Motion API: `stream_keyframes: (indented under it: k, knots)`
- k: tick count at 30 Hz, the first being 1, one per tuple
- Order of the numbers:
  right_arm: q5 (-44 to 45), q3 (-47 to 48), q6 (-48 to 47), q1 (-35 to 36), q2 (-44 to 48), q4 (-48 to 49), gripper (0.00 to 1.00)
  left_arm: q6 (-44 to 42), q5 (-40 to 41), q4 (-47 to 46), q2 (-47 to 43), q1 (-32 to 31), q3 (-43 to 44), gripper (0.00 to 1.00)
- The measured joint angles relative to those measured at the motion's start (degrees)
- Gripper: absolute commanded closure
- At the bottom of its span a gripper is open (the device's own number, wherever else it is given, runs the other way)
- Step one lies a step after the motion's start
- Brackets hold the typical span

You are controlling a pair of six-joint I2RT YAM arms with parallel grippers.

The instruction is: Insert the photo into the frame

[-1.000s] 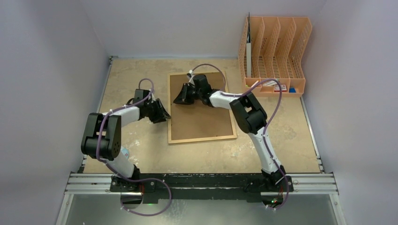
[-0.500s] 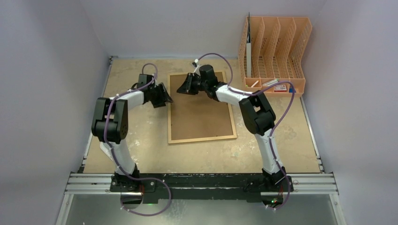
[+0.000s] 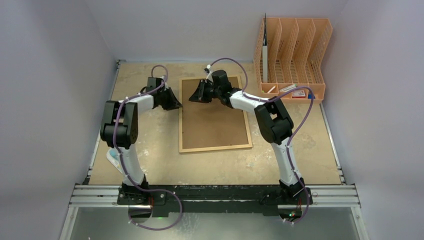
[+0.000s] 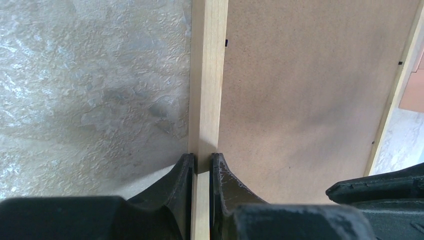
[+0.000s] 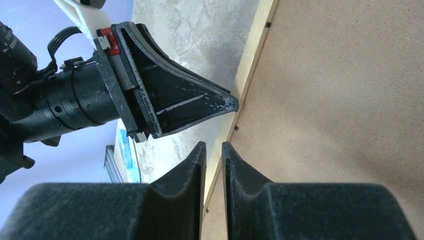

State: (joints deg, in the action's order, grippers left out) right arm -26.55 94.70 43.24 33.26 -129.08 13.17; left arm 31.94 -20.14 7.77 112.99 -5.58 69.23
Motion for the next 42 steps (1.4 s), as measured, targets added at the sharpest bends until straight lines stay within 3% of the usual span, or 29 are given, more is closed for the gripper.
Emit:
stream_keyframes:
  k: [7,18,22,26,30,35,42]
  knots:
    - [-0.20,0.00,0.04,0.00,0.00,0.00,0.80,1.33,-0.04,-4.15,-4.39,-0.42,-7.26,1.00]
    - [-1.77,-0.09,-0.42,0.72,-1.62,0.72,0.80,5.60,-2.71,-2.97,-17.99,-2.60,-24.00,0.99]
    - [-3.23,2.99,-1.33,2.69,-5.73,0.11,0.76,6.56,-2.67,-0.22,-21.46,-2.82,-26.60,0.72]
    - [-6.29,5.42,-1.86,5.03,-9.51,-0.42,0.73,7.52,-3.19,2.05,-22.38,-2.19,-27.36,0.63]
    - [-9.35,9.03,-1.68,6.75,-12.61,-0.07,0.75,9.25,-5.05,2.08,-22.91,-0.33,-28.35,0.64]
    - [-10.95,10.75,-1.11,7.23,-14.25,0.33,0.86,10.95,-6.80,0.81,-22.80,1.22,-29.73,0.76]
    - [-13.05,12.70,-0.37,6.95,-15.91,-0.09,0.92,12.15,-8.33,-0.48,-21.79,2.21,-30.16,0.88]
